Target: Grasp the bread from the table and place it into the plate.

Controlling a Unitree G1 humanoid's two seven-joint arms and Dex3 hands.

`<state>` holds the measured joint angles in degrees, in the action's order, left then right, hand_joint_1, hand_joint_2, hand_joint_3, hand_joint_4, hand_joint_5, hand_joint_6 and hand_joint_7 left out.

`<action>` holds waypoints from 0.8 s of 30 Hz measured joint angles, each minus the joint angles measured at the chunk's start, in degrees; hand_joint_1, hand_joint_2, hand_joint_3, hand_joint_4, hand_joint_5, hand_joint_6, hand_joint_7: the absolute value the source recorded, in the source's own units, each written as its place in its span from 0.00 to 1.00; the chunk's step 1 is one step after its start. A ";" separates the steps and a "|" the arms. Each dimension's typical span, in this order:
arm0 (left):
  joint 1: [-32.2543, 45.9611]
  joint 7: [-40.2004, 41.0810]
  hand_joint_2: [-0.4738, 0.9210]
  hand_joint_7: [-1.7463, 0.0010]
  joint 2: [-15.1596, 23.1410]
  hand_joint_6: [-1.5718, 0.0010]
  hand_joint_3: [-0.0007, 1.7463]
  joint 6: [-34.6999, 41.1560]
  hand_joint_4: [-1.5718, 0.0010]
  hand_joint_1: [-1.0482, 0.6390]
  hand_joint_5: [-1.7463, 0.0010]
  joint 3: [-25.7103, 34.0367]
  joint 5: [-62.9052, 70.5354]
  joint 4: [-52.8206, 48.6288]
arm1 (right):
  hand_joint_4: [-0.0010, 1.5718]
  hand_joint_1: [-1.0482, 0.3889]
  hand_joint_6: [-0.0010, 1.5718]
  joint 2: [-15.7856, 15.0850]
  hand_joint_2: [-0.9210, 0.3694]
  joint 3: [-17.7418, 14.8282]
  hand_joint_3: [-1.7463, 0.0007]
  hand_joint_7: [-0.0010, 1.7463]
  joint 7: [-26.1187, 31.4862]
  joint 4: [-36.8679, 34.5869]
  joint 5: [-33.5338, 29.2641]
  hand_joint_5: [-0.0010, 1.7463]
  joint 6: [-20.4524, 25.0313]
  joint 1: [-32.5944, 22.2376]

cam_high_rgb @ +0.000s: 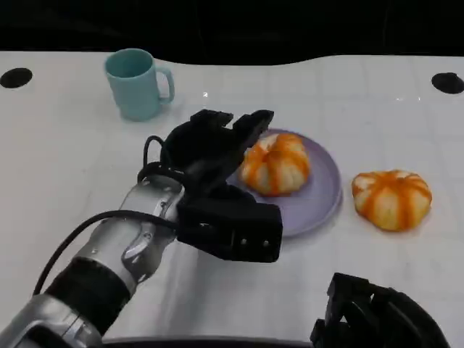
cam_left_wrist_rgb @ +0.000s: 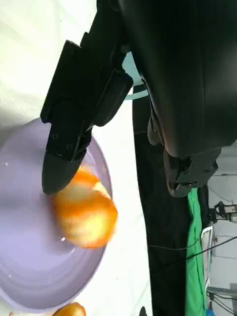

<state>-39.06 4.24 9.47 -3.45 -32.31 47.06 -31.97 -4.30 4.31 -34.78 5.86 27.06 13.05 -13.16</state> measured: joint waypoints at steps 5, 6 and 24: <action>3.03 -0.70 1.00 0.95 1.86 0.81 0.12 -0.35 0.81 0.20 0.83 0.85 -0.50 4.95 | 0.55 0.24 0.48 -0.02 0.00 -0.01 0.86 0.81 0.02 0.07 -0.12 0.91 0.01 -0.04; 3.96 -0.76 1.00 0.95 2.36 0.81 0.12 -0.70 0.80 0.20 0.82 1.30 -1.23 6.54 | 0.55 0.24 0.48 -0.02 0.00 -0.01 0.86 0.81 0.02 0.08 -0.12 0.92 0.02 -0.05; 25.73 0.31 1.00 0.15 0.42 0.81 0.03 -11.60 0.70 0.40 0.03 16.71 -24.16 25.09 | 0.55 0.24 0.48 -0.13 0.00 -0.10 0.86 0.81 -0.02 0.10 -0.03 0.92 0.14 0.04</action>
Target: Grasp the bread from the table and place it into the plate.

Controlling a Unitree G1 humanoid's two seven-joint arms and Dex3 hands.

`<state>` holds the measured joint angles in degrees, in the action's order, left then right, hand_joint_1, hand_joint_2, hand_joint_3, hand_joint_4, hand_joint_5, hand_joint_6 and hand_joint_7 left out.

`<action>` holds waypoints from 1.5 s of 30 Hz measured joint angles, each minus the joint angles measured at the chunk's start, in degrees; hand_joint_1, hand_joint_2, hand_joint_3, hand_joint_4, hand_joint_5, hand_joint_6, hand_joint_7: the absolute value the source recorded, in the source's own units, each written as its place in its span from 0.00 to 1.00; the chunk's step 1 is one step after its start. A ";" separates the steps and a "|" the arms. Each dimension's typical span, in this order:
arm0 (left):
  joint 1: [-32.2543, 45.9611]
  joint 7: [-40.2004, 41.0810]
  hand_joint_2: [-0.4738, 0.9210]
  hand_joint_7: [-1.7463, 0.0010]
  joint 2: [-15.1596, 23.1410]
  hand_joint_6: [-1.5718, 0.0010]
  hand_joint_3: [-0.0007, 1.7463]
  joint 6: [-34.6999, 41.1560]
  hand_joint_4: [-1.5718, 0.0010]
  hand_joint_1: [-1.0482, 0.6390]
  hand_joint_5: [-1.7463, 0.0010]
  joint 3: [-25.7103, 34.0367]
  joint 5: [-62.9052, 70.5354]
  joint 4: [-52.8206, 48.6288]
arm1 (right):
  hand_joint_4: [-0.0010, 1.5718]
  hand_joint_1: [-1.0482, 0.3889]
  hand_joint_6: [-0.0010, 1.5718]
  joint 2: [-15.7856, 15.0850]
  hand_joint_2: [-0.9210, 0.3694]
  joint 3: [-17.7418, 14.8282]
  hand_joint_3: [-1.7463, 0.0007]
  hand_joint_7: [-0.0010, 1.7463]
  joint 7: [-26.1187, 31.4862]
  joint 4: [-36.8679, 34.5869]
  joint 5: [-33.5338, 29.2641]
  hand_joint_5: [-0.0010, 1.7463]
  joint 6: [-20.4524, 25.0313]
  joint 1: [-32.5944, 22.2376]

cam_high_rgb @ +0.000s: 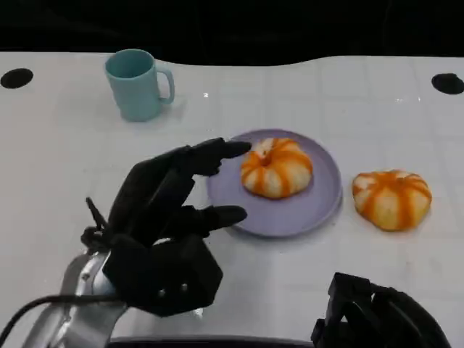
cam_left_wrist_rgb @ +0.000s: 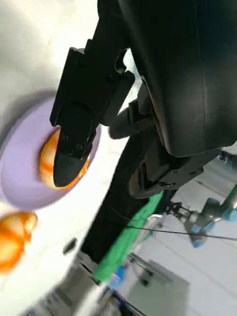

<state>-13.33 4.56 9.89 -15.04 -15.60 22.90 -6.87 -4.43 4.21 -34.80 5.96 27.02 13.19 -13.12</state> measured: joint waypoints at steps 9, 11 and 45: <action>9.66 -7.17 1.00 0.00 -6.41 0.78 0.13 -2.71 0.60 0.40 0.00 5.03 -21.93 2.48 | 0.55 0.24 0.48 0.02 0.00 0.08 0.86 0.81 0.01 0.05 -0.01 0.92 0.05 -0.08; 11.80 -9.23 0.99 0.00 -7.02 0.77 0.13 -0.81 0.60 0.43 0.00 5.61 -25.50 4.13 | 0.55 0.24 0.48 0.03 0.00 0.13 0.86 0.81 0.01 0.05 -0.02 0.92 0.06 -0.07; 24.27 -27.49 1.00 0.00 -8.07 0.69 0.10 6.46 0.56 0.34 0.00 8.72 -40.01 6.61 | 0.55 0.24 0.48 -0.13 0.00 0.17 0.85 0.81 -0.06 0.24 -0.08 0.92 0.03 -0.12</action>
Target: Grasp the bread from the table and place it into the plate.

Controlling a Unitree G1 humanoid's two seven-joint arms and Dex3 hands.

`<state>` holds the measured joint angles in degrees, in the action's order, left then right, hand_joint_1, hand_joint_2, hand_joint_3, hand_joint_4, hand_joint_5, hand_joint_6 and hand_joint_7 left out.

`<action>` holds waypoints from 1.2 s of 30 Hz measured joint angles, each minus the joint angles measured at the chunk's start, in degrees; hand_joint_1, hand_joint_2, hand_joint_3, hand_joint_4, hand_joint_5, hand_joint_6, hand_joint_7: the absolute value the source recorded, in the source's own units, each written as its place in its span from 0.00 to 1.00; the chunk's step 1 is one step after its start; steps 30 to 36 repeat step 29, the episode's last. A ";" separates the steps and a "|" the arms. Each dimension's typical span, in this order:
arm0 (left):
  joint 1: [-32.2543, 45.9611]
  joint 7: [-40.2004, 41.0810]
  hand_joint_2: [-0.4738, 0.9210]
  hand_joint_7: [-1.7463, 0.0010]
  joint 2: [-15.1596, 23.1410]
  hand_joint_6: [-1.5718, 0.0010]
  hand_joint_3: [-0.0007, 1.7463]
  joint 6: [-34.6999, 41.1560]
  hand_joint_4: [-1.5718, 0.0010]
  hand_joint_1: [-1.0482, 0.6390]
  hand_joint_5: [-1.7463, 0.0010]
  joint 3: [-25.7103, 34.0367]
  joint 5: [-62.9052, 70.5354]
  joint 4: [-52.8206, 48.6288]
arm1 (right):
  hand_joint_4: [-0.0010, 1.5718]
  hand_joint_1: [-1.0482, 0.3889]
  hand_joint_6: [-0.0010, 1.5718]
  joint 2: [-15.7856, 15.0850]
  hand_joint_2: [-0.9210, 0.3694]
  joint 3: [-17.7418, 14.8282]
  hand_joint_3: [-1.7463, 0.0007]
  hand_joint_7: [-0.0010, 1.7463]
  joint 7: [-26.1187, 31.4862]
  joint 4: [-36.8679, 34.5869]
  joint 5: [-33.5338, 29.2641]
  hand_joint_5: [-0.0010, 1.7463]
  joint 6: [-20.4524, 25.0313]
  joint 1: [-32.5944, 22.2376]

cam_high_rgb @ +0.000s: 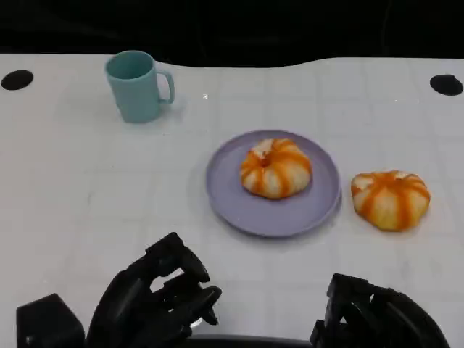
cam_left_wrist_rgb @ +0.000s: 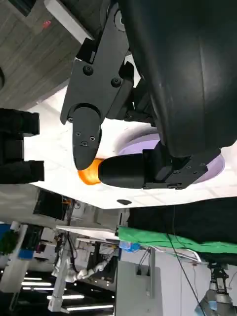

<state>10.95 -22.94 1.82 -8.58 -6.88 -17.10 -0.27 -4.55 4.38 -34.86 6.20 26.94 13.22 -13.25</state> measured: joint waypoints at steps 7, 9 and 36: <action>0.00 0.00 1.00 0.01 -0.01 0.66 0.12 -0.18 0.53 0.29 0.00 -0.01 1.42 -0.06 | 0.55 0.24 0.48 -0.21 0.00 -0.25 0.85 0.81 -0.01 0.93 0.05 0.92 0.01 -0.05; 0.01 0.00 1.00 0.01 -0.02 0.66 0.13 -0.18 0.53 0.28 0.00 -0.04 1.69 -0.06 | 0.55 0.24 0.48 -0.21 0.00 -0.28 0.85 0.81 -0.01 0.93 0.06 0.93 0.01 -0.09; 0.85 -0.87 1.00 0.01 -0.39 0.66 0.13 -0.24 0.53 0.28 0.00 -0.13 1.75 -0.03 | 0.55 0.25 0.48 -0.34 0.00 -0.54 0.86 0.80 -0.17 1.03 0.40 0.93 0.08 -0.64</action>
